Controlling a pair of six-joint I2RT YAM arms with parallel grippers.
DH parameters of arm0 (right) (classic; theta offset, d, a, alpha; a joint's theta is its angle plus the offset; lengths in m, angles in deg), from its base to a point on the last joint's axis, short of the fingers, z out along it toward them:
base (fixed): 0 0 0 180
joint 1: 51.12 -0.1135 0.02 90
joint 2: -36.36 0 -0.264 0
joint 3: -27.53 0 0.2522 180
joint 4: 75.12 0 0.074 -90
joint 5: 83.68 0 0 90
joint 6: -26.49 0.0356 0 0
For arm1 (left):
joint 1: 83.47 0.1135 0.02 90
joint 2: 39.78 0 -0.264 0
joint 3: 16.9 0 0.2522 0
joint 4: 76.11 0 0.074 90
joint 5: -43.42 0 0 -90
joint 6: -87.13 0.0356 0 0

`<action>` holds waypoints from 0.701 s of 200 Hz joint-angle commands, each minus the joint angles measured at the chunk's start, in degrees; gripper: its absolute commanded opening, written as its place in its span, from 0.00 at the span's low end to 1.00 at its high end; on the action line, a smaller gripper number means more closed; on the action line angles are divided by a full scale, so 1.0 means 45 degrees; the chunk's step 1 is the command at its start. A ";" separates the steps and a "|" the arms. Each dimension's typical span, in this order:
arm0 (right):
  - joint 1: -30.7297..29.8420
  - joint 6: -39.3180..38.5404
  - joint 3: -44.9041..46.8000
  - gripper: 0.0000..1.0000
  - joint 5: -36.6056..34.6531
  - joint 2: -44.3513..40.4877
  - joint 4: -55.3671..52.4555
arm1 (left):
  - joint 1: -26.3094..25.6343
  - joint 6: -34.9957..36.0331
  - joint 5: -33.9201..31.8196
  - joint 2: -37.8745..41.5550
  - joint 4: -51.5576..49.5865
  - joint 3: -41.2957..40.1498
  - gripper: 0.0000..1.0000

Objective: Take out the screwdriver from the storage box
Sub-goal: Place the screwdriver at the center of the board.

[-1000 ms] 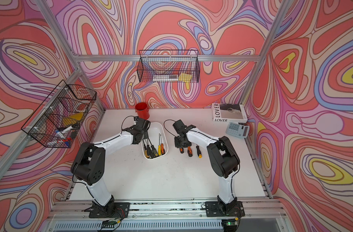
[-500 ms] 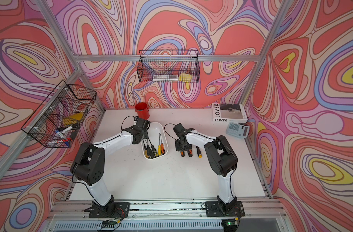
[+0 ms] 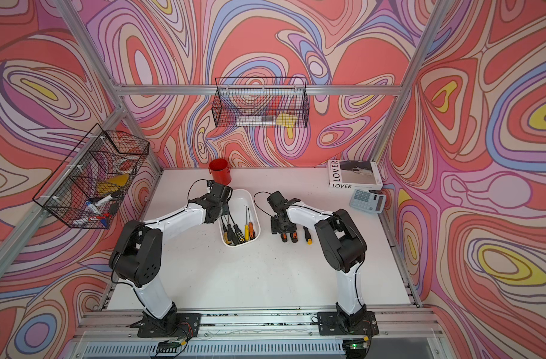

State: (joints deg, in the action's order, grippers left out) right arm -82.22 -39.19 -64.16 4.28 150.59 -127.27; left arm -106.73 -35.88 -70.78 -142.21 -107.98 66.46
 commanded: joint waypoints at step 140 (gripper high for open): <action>-0.0044 -0.1011 -0.0688 0.78 0.1526 -0.3622 0.1145 | -0.0054 0.0149 -0.0401 0.0231 -0.0227 -0.0045 0.00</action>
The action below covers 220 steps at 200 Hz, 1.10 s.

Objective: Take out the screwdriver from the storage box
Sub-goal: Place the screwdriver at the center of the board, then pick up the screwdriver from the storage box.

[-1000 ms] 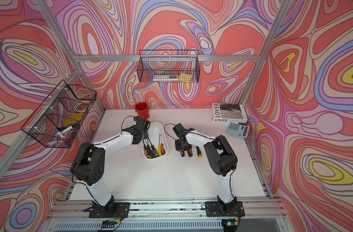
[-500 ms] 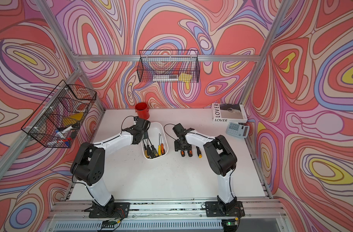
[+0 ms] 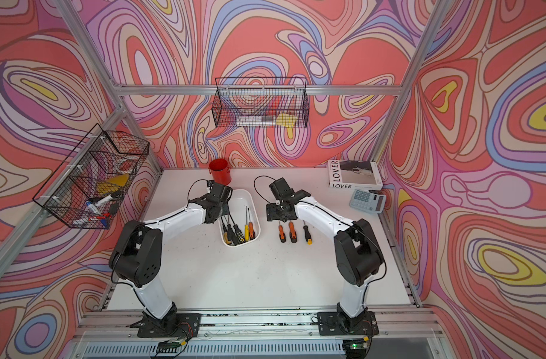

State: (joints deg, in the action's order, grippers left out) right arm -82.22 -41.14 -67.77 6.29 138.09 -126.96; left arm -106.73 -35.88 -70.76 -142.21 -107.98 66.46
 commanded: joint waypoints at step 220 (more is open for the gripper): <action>-0.2327 -0.1204 0.0350 0.57 0.5412 0.2724 0.4515 | -0.0063 0.0406 -0.0465 0.0282 -0.0575 0.0372 0.00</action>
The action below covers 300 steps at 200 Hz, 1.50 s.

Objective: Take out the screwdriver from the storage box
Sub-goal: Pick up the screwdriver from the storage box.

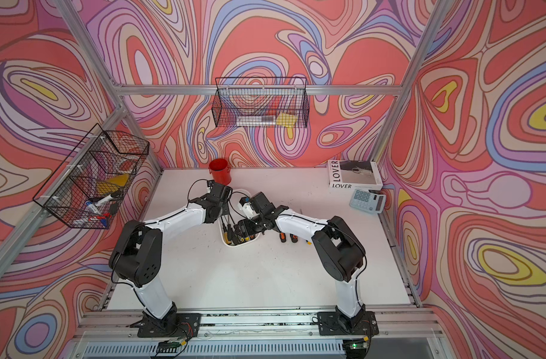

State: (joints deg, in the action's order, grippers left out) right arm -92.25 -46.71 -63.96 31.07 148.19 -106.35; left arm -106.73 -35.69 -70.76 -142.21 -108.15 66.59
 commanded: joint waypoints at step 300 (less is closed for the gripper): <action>-0.0898 0.0643 -0.3276 0.45 -0.5033 0.2791 -0.3153 | -0.0054 0.0372 -0.0545 0.0560 -0.0624 0.0148 0.00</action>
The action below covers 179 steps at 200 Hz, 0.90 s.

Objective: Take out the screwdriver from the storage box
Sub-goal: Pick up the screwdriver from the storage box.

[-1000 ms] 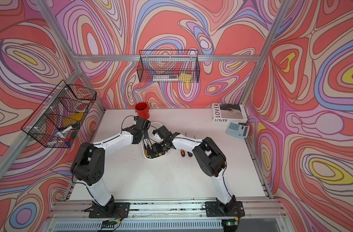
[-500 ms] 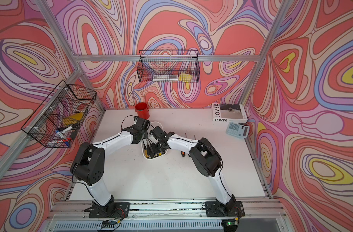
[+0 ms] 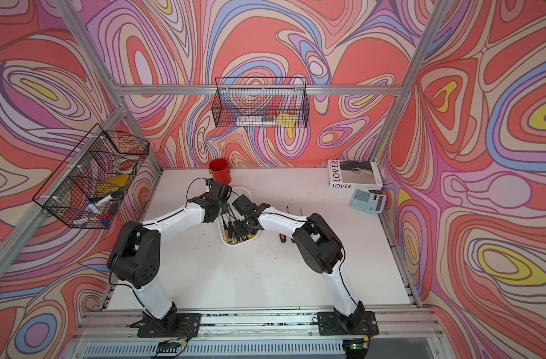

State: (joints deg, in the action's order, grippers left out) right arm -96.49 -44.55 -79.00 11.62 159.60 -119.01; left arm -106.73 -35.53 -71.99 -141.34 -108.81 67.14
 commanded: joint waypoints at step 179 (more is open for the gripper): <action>0.0026 0.0487 -0.0592 0.06 -0.1475 0.1168 -0.1769 | -0.0064 0.0274 -0.0272 0.0265 -0.0478 0.0085 0.00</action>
State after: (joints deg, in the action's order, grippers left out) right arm -96.71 -42.01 -83.79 8.69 163.23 -123.36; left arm -106.73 -35.77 -71.81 -141.34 -108.83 67.14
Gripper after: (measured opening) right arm 0.262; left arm 0.101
